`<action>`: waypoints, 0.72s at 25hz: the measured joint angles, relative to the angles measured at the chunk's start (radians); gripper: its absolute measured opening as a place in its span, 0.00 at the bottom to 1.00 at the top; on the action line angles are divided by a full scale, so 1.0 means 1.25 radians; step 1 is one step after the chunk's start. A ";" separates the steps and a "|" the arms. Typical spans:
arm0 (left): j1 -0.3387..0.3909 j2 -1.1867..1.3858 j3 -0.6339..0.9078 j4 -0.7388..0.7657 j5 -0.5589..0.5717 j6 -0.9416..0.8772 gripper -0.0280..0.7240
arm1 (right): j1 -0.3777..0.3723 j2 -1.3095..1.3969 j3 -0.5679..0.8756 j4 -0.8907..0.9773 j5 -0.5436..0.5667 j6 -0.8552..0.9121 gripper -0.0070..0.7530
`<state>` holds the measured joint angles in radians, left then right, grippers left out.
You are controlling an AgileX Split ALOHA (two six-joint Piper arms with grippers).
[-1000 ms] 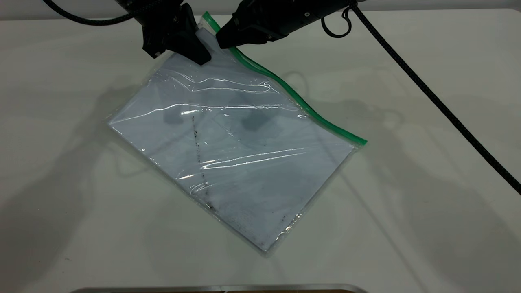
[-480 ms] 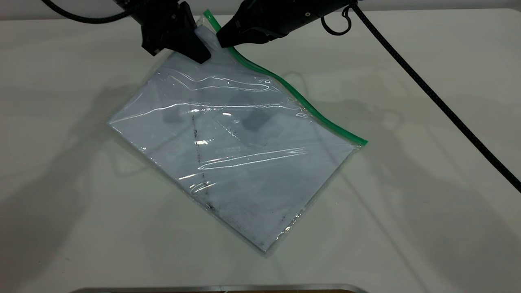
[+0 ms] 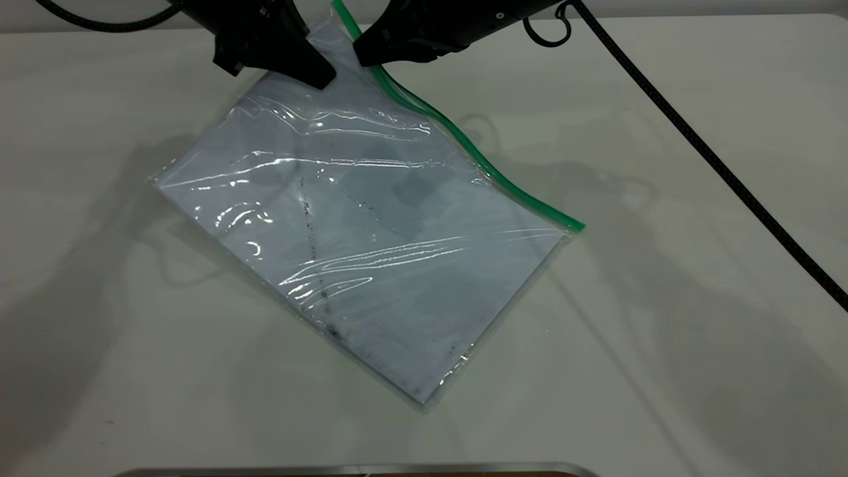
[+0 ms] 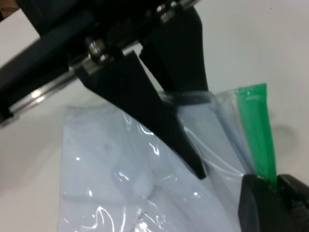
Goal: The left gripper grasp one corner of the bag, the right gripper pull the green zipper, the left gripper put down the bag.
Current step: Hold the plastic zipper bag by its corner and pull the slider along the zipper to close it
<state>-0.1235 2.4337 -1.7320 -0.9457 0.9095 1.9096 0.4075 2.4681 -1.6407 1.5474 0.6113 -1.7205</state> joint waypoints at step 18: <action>0.002 -0.038 0.000 -0.098 0.023 0.069 0.11 | -0.065 -0.008 -0.006 -0.017 0.066 0.000 0.06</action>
<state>-0.1214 2.3868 -1.7320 -1.0678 0.9386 1.9959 0.3258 2.4577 -1.6477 1.5266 0.6940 -1.7207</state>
